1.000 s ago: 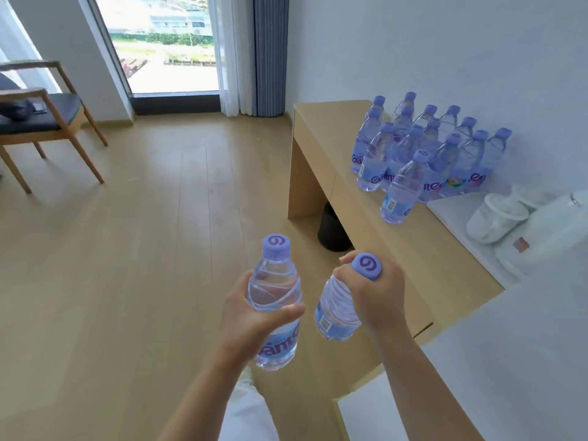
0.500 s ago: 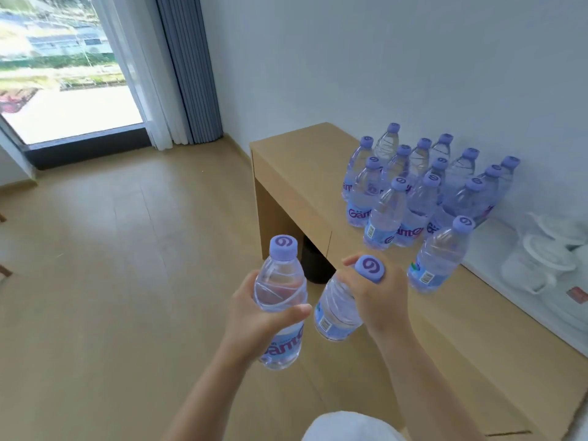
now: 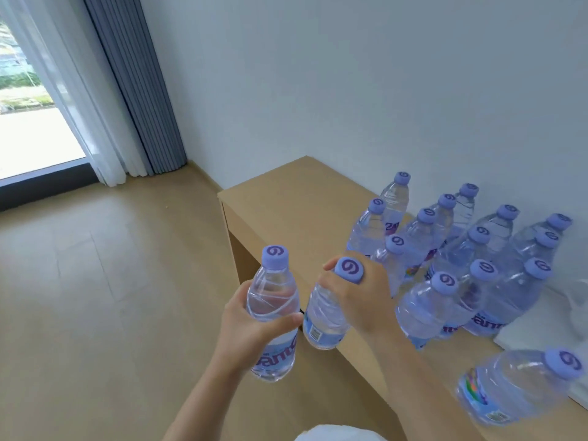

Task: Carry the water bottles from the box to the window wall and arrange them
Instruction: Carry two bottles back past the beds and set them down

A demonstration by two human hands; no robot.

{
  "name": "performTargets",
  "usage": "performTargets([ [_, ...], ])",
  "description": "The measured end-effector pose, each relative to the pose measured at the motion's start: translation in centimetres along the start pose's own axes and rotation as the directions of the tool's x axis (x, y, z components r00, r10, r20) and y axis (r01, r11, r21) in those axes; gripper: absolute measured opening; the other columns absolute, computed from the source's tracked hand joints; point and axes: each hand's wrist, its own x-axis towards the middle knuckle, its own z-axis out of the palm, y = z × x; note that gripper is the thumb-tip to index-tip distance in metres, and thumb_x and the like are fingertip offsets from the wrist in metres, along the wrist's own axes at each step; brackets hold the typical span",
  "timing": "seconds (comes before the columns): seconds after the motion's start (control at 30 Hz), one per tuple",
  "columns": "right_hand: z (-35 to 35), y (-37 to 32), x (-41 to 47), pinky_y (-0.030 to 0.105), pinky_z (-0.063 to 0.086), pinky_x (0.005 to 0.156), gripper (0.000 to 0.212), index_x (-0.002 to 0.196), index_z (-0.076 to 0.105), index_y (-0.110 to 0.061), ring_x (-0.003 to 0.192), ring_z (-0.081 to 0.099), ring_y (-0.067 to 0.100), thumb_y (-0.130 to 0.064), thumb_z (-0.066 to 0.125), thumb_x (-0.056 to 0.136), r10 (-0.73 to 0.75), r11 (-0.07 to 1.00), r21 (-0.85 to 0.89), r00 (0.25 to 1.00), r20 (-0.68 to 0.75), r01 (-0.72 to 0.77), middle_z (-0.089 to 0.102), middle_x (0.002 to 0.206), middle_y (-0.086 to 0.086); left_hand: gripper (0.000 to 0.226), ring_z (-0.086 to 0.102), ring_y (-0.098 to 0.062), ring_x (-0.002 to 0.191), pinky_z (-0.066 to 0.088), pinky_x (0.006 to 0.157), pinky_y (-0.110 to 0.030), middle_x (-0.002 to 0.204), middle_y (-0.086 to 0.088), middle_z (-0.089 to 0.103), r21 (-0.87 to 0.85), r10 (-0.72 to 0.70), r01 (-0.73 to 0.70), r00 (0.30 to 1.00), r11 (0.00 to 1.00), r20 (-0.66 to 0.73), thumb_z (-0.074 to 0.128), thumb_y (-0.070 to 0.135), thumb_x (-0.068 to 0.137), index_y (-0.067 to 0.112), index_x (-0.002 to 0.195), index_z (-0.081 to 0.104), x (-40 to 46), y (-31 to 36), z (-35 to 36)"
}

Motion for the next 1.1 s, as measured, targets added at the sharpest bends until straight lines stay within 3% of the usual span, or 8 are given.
performTargets([
  [0.13,1.4,-0.4,5.9,0.018,0.039,0.053,0.017,0.070,0.056,0.006,0.059,0.049,0.012,-0.006,0.068,0.071,-0.034,0.999,-0.008,0.999,-0.028,0.034,0.057,0.067,0.017,0.064,0.071,-0.019,0.079,0.053,0.062,-0.023,0.087,-0.003,0.074,-0.032,0.027,-0.026,0.999,0.999,0.022,0.081,0.035,0.036,0.018,0.097,0.066,7.0,1.4,-0.3],
  [0.23,2.0,-1.4,10.0,0.014,0.034,0.048,0.023,0.061,0.050,0.002,0.051,0.041,0.007,-0.007,0.068,0.073,-0.071,0.997,-0.020,0.991,-0.112,0.069,0.046,0.053,0.004,0.059,0.072,-0.019,0.079,0.053,0.060,-0.021,0.087,-0.002,0.074,-0.061,0.019,-0.015,0.998,0.998,0.060,0.082,0.034,0.036,0.024,0.093,0.068,11.5,2.0,-0.2],
  [0.37,1.7,-2.9,16.3,0.021,0.039,0.053,0.021,0.066,0.055,0.002,0.056,0.045,0.009,-0.015,0.068,0.071,-0.078,0.995,0.047,0.966,-0.247,0.092,0.050,0.058,0.002,0.061,0.072,-0.017,0.080,0.053,0.059,-0.020,0.089,0.000,0.074,-0.071,0.029,-0.018,0.987,0.997,0.157,0.082,0.034,0.036,0.026,0.095,0.068,18.4,3.0,0.8],
  [0.53,0.9,-4.0,24.6,0.016,0.040,0.056,0.015,0.064,0.058,-0.001,0.056,0.049,0.005,-0.005,0.068,0.074,-0.140,0.990,-0.055,0.880,-0.454,0.129,0.056,0.058,-0.002,0.060,0.072,-0.012,0.081,0.052,0.061,-0.016,0.088,0.003,0.075,-0.042,0.070,-0.059,0.935,0.997,0.347,0.081,0.032,0.038,0.023,0.096,0.068,27.7,5.3,4.0],
  [0.73,-3.8,-3.0,31.3,0.013,0.039,0.053,0.017,0.066,0.059,-0.003,0.053,0.046,0.004,-0.010,0.070,0.077,-0.080,0.992,-0.124,0.798,-0.597,0.006,0.054,0.056,-0.005,0.071,0.070,-0.006,0.076,0.051,0.059,-0.016,0.085,0.008,0.072,-0.037,0.081,-0.072,0.882,0.997,0.465,0.082,0.033,0.035,0.024,0.101,0.058,36.7,6.4,10.2],
  [0.8,-5.8,-2.2,32.6,0.013,0.039,0.052,0.018,0.064,0.058,-0.008,0.052,0.046,0.003,-0.012,0.070,0.077,-0.039,0.992,-0.114,0.742,-0.669,-0.051,0.053,0.055,-0.007,0.075,0.069,-0.005,0.076,0.051,0.063,-0.019,0.089,0.007,0.070,-0.020,0.057,-0.055,0.871,0.998,0.487,0.085,0.028,0.038,0.024,0.106,0.052,38.8,5.9,12.7],
  [0.97,-9.6,1.4,34.9,0.022,0.036,0.055,0.025,0.059,0.051,-0.014,0.051,0.039,0.007,-0.013,0.071,0.074,0.075,0.993,0.024,0.468,-0.881,-0.114,0.045,0.050,-0.010,0.060,0.067,-0.002,0.073,0.048,0.063,-0.020,0.089,0.007,0.068,0.062,0.009,-0.054,0.827,0.997,0.562,0.085,0.028,0.044,0.031,0.096,0.056,42.4,3.5,19.2],
  [1.1,-11.2,4.7,35.5,0.030,0.039,0.061,0.022,0.066,0.056,0.000,0.061,0.043,0.018,-0.013,0.071,0.075,0.104,0.953,-0.037,0.440,-0.892,-0.301,0.049,0.062,0.009,0.063,0.064,0.002,0.078,0.045,0.065,-0.017,0.094,0.011,0.064,0.101,-0.022,-0.055,0.771,0.993,0.637,0.090,0.025,0.055,0.029,0.104,0.051,43.8,1.6,23.6],
])
